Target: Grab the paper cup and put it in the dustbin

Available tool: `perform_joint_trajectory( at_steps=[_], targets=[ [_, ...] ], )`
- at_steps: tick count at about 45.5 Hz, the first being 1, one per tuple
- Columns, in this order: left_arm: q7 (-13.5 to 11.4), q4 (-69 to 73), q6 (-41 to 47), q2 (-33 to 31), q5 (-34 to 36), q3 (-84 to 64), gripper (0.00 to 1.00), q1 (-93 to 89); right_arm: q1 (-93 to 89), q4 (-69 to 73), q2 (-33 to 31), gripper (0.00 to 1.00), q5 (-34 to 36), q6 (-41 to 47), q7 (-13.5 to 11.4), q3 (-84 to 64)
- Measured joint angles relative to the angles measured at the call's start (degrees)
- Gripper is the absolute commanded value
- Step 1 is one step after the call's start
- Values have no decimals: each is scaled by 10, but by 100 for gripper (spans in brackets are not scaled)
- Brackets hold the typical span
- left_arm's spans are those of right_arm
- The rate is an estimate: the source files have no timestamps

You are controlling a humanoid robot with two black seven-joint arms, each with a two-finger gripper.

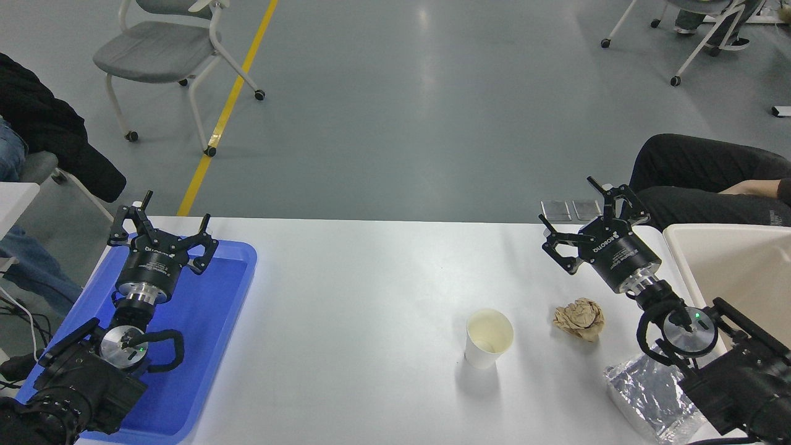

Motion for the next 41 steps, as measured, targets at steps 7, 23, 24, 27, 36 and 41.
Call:
perform_joint_trajectory(
  at_steps=[7, 23, 24, 27, 36, 41],
  targets=[
    [0, 0, 0, 0, 0, 0, 100, 0, 1, 1, 0, 100, 0, -1, -1, 0],
    [1, 0, 0, 0, 0, 0, 100, 0, 7, -3, -1, 100, -2, -2, -1, -3],
    [1, 0, 0, 0, 0, 0, 100, 0, 8, -3, -1, 100, -3, -2, -1, -3],
    [1, 0, 0, 0, 0, 0, 100, 0, 13, -3, 0, 100, -5, -4, -1, -4],
    [1, 0, 0, 0, 0, 0, 100, 0, 38, -2, -3, 100, -9, -14, -3, -28],
    [1, 0, 0, 0, 0, 0, 100, 0, 67, -2, -16, 100, -11, -26, -4, -57]
  ],
)
